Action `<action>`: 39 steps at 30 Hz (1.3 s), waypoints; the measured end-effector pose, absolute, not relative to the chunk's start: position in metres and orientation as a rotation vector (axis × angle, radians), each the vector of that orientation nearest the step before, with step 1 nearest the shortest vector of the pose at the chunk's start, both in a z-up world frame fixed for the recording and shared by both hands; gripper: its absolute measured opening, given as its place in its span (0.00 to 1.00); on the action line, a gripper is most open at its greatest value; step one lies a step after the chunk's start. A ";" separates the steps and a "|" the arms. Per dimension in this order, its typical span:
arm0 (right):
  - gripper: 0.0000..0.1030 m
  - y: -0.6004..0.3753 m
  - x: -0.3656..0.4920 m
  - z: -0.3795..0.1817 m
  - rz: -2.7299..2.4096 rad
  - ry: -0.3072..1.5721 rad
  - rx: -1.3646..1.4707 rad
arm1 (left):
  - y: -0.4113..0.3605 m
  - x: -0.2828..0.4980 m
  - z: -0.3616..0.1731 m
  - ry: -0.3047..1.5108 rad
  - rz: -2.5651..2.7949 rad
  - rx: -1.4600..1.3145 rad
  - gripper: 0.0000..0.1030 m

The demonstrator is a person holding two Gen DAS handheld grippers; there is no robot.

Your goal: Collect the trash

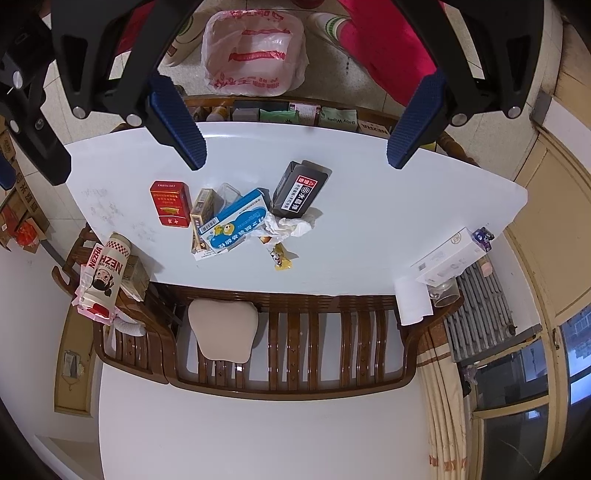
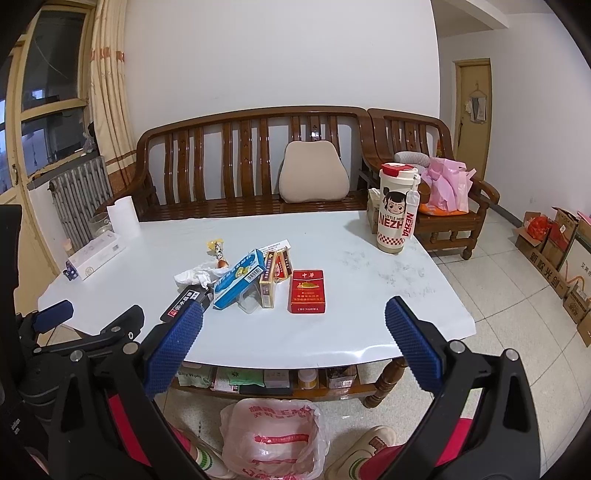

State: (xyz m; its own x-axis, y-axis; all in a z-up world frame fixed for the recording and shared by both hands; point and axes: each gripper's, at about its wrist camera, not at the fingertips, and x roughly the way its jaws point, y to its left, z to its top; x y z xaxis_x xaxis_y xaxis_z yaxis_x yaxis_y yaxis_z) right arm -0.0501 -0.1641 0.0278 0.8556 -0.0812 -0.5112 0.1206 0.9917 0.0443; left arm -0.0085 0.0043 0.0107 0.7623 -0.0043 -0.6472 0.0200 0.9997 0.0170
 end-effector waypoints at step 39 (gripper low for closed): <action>0.94 -0.163 -0.050 0.026 -0.106 0.532 0.075 | 0.008 -0.007 0.009 0.735 -0.036 0.007 0.93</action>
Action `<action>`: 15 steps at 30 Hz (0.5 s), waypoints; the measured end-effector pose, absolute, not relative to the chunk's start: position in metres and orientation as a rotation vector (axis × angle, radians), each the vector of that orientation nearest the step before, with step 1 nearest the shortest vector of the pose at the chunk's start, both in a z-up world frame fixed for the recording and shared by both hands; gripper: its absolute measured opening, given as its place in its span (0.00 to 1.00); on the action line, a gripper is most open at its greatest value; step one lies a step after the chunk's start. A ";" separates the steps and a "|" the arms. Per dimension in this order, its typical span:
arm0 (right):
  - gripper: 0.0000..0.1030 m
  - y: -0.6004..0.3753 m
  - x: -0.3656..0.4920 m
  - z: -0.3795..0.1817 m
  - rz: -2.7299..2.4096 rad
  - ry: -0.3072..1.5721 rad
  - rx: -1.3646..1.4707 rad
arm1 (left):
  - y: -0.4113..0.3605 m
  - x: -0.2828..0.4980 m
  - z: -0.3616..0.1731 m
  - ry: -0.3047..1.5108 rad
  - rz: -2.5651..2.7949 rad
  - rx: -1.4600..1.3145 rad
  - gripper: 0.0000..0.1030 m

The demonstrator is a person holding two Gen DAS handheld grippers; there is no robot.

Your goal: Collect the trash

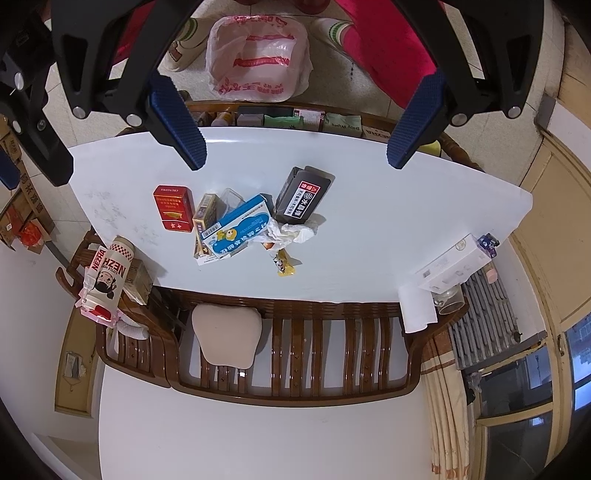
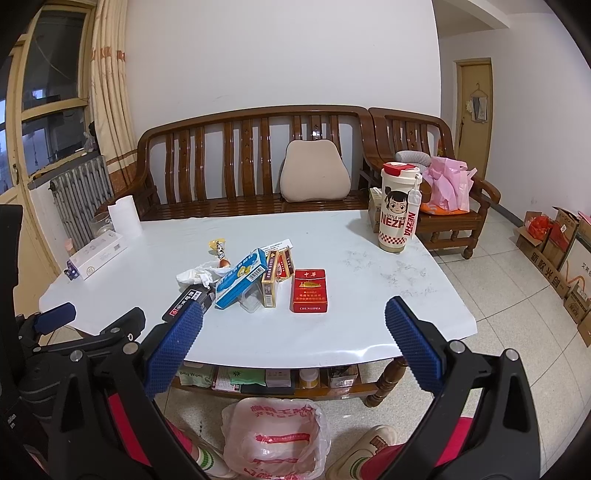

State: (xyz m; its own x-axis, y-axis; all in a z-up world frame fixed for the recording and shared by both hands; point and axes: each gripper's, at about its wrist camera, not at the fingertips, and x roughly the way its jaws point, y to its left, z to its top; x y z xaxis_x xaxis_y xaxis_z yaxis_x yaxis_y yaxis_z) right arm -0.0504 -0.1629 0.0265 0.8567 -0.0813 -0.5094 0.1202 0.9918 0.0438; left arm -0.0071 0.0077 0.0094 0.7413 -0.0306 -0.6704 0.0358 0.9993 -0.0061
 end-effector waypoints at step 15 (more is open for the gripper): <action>0.94 -0.163 -0.050 0.026 -0.107 0.532 0.073 | 0.015 0.001 0.009 0.755 -0.066 -0.003 0.93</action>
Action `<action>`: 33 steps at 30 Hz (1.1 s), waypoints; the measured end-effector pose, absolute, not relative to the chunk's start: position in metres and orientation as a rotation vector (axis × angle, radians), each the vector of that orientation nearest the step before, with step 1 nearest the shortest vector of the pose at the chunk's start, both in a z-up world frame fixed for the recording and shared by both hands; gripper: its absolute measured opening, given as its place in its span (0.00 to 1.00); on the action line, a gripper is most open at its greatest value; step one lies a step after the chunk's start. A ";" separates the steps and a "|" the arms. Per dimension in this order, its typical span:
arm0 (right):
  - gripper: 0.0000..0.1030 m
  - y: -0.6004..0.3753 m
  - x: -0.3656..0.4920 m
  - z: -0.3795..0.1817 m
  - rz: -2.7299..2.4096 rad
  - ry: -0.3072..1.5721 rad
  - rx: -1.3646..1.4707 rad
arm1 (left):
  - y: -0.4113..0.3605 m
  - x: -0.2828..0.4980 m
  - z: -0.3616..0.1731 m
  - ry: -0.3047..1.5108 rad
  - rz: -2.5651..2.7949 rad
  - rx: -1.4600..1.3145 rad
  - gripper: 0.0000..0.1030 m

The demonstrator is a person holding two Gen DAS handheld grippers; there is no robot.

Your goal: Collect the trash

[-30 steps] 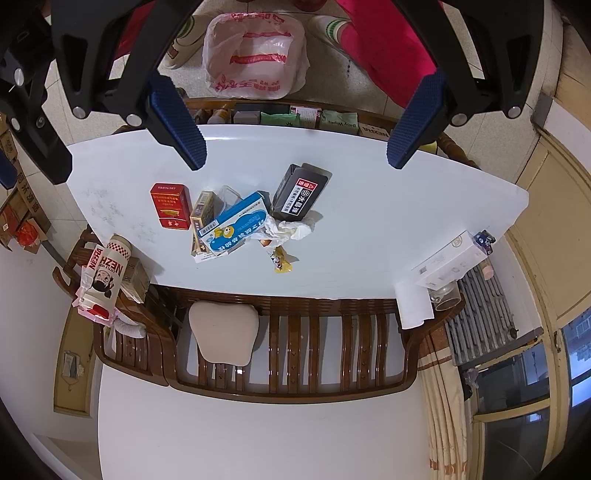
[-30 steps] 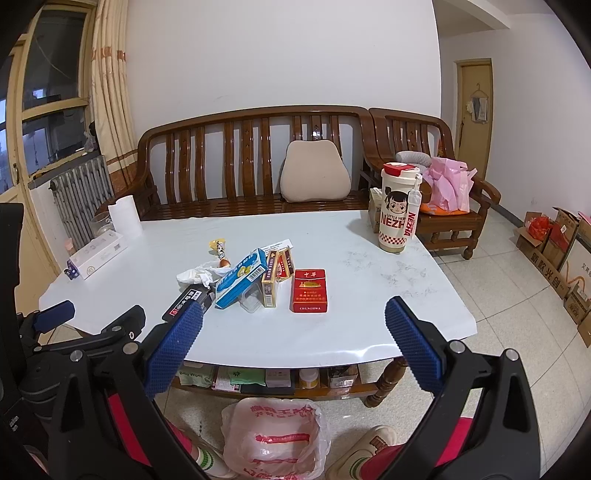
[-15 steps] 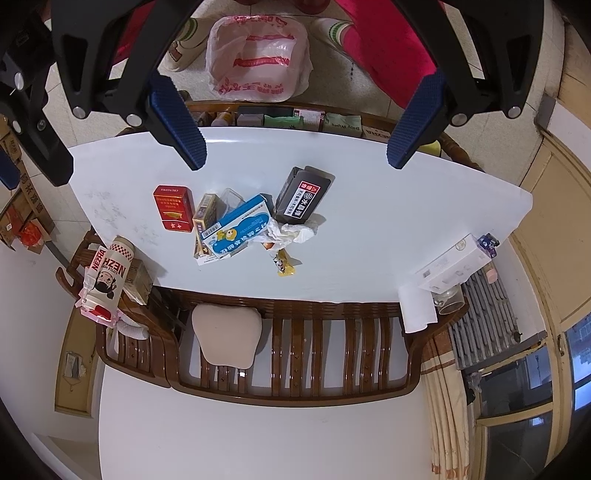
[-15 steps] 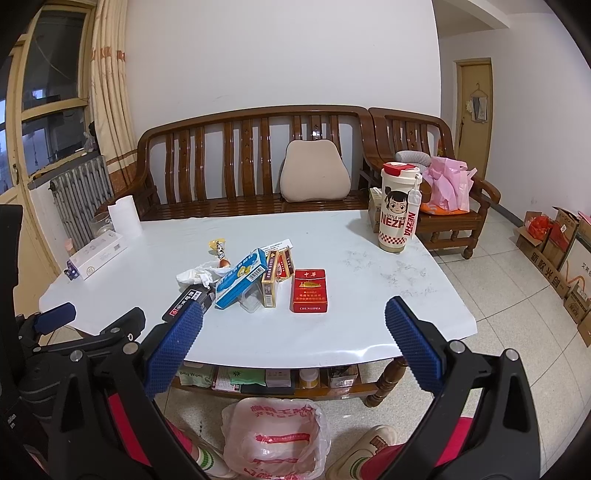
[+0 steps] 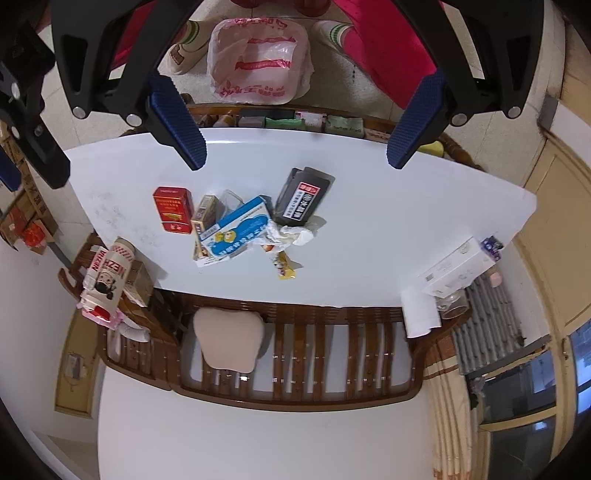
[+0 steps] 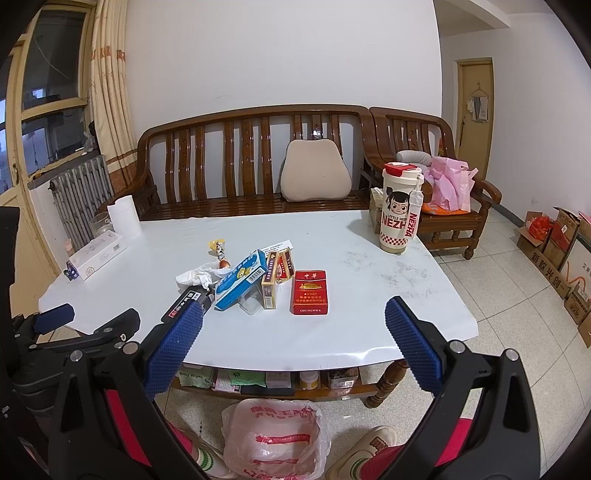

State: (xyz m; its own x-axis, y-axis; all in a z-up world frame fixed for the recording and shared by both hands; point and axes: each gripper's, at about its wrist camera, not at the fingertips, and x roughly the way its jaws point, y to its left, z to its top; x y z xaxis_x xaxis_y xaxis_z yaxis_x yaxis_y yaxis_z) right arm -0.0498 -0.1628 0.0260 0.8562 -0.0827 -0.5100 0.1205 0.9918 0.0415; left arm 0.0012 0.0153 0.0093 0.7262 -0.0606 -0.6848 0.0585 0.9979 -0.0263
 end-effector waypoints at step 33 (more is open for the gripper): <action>0.94 -0.250 0.104 0.021 0.021 0.769 0.024 | 0.012 0.123 -0.029 1.120 -0.303 0.236 0.93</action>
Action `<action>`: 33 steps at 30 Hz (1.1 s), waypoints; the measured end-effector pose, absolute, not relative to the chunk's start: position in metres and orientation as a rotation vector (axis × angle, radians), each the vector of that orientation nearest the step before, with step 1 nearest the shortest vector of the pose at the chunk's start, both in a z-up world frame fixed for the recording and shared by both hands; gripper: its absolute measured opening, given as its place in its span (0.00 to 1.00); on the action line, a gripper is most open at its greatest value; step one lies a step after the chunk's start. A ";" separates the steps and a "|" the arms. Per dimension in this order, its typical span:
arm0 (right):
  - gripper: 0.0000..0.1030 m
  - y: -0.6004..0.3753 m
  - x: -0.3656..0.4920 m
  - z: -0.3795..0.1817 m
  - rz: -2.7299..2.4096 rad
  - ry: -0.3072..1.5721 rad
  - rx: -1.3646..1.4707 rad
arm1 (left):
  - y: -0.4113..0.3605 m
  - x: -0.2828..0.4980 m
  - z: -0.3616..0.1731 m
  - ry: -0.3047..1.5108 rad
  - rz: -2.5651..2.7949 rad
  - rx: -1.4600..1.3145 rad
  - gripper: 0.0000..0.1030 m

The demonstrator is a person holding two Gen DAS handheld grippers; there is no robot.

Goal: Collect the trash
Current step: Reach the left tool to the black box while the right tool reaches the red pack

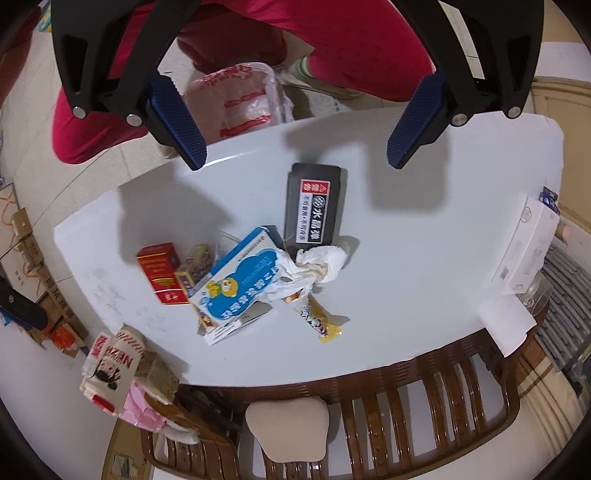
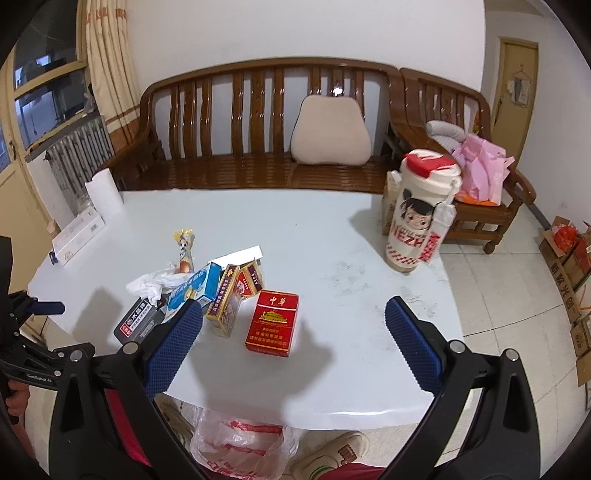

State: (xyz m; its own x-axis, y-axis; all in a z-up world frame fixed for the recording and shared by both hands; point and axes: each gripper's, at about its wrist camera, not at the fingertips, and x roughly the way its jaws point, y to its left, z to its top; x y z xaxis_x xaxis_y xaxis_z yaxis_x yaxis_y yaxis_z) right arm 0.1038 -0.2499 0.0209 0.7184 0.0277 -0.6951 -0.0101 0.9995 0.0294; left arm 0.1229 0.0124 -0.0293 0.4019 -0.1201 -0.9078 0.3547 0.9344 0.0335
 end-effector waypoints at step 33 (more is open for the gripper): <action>0.94 -0.226 0.195 -0.117 0.072 1.063 -0.068 | 0.010 0.197 -0.129 1.351 -0.303 0.245 0.93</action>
